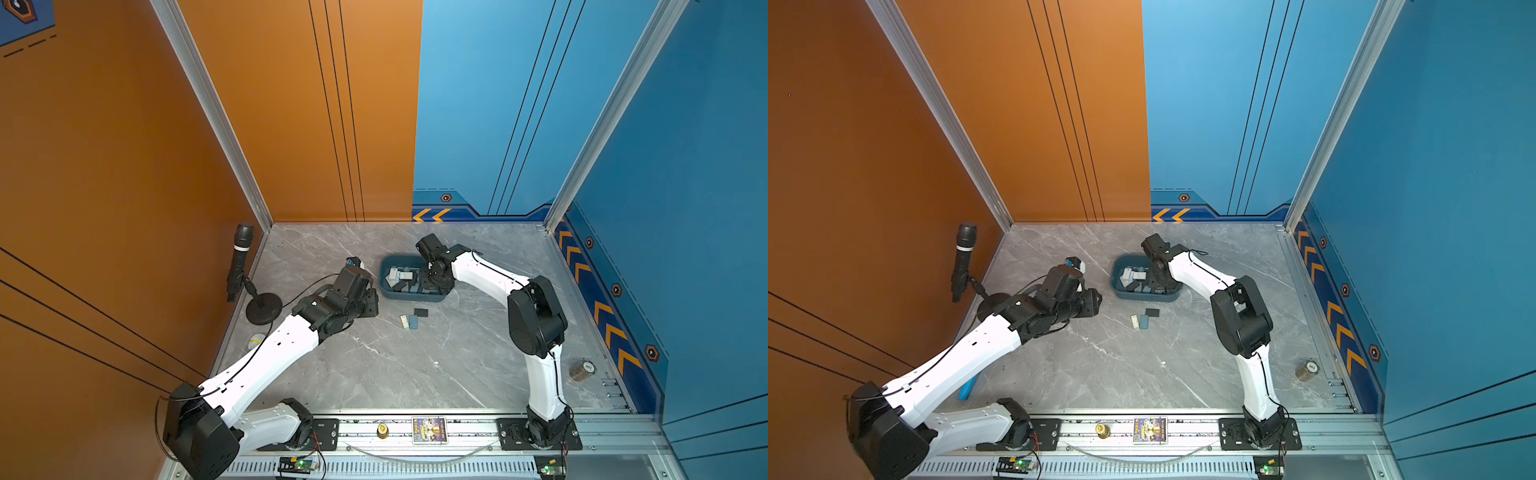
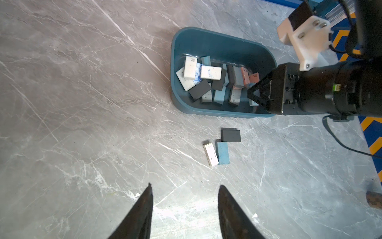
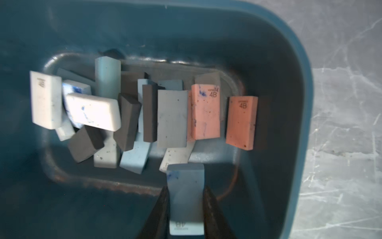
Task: Put the eraser in the storage box
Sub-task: Place the eraser in the storage box.
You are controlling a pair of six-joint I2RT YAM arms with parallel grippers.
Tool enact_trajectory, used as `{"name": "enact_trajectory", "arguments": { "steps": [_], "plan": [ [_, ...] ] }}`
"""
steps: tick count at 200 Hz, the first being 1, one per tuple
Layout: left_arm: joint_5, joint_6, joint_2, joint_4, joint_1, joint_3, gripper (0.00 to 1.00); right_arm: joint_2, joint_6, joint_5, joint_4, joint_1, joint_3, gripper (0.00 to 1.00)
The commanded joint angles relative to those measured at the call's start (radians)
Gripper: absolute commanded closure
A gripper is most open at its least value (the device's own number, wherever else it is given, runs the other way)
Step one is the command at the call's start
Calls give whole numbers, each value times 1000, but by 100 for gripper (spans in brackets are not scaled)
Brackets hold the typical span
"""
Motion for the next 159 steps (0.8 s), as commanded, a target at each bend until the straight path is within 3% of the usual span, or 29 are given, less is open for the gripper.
{"name": "enact_trajectory", "arguments": {
  "steps": [1,48,159],
  "plan": [
    [18,-16,19,-11,-16,-15,47,15,-1,-15,-27,-4,21,67],
    [14,-30,61,-11,-50,-13,45,-13,3,-15,-38,-4,19,59],
    [12,-77,120,-11,-105,-11,40,-439,28,50,15,7,-153,53]
  ]
}}
